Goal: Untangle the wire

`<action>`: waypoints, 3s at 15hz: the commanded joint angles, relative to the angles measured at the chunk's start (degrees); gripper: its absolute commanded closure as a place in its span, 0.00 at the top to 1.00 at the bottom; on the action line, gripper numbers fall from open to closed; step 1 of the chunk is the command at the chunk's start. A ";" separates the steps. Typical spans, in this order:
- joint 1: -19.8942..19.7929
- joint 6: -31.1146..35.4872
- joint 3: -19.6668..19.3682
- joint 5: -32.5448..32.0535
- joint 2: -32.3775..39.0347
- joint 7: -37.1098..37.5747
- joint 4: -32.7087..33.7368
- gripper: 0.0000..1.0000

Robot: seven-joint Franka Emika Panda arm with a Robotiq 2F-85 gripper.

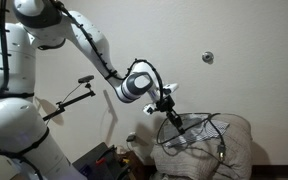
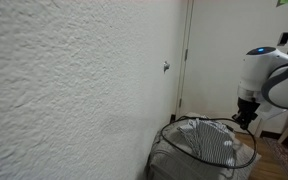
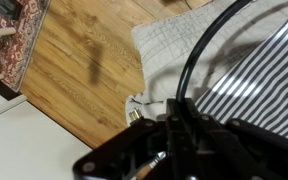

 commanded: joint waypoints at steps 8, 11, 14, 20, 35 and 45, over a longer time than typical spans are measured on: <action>-1.25 -4.72 -1.02 -3.55 -1.26 0.36 -0.39 0.02; -1.79 -5.52 0.69 -3.44 -0.52 0.38 -0.33 0.02; -1.86 -5.75 2.59 -3.49 -0.04 0.48 -0.71 0.02; -1.99 -6.24 5.52 -2.98 0.68 0.02 -0.67 0.02; -2.11 -7.15 8.76 -2.95 3.89 -0.59 0.22 0.56; 1.22 -3.69 -2.05 -11.98 -0.65 2.09 -2.78 1.00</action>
